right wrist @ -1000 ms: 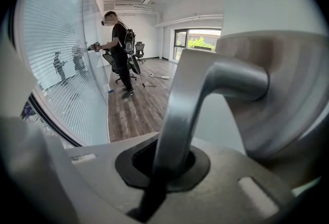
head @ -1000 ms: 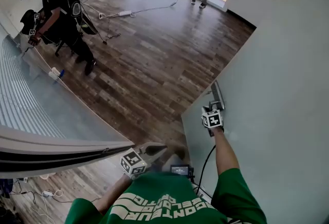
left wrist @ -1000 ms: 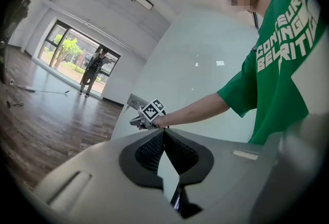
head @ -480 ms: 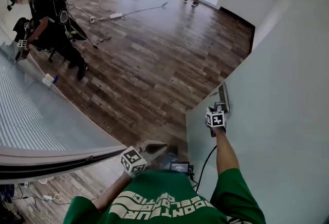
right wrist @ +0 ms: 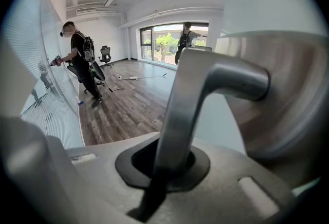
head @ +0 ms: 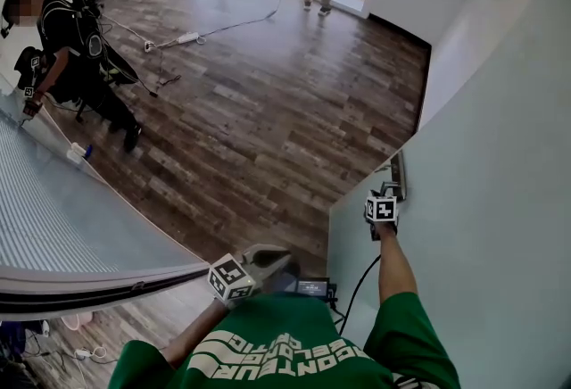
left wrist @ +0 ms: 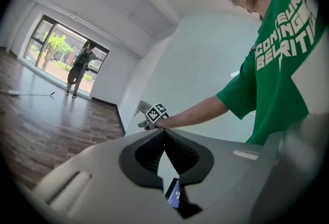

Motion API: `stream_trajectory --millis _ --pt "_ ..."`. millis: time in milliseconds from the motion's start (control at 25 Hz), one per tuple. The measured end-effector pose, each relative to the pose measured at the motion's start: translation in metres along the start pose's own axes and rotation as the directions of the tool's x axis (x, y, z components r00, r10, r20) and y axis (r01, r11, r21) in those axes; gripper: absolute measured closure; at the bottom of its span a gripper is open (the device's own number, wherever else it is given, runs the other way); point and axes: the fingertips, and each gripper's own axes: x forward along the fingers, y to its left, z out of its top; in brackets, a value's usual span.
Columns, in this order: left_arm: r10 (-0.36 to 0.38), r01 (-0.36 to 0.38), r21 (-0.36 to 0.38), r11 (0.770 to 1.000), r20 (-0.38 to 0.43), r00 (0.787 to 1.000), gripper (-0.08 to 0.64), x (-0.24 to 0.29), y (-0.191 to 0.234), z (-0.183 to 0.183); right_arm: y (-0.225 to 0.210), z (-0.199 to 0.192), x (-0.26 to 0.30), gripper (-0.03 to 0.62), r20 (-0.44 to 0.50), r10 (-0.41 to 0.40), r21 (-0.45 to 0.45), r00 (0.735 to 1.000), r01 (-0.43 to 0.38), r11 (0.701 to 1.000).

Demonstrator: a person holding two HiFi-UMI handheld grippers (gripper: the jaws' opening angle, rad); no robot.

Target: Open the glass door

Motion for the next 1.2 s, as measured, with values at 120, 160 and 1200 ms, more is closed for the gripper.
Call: stream_trajectory --millis 120,160,1200 --pt "-0.007 0.007 0.009 1.000 -0.001 1.000 0.545 0.012 0.001 0.006 -0.023 -0.003 -0.001 0.600 -0.002 -0.019 0.024 1.000 0.019 1.000" --pt "-0.009 0.009 0.012 1.000 0.000 1.000 0.545 0.016 0.002 0.007 -0.030 -0.004 -0.002 0.600 -0.004 -0.026 0.033 1.000 0.026 0.999" --pt "-0.045 0.044 0.064 0.997 0.016 0.999 0.545 0.101 0.014 0.029 -0.179 -0.047 -0.019 0.600 -0.019 -0.165 0.192 0.986 0.166 0.967"
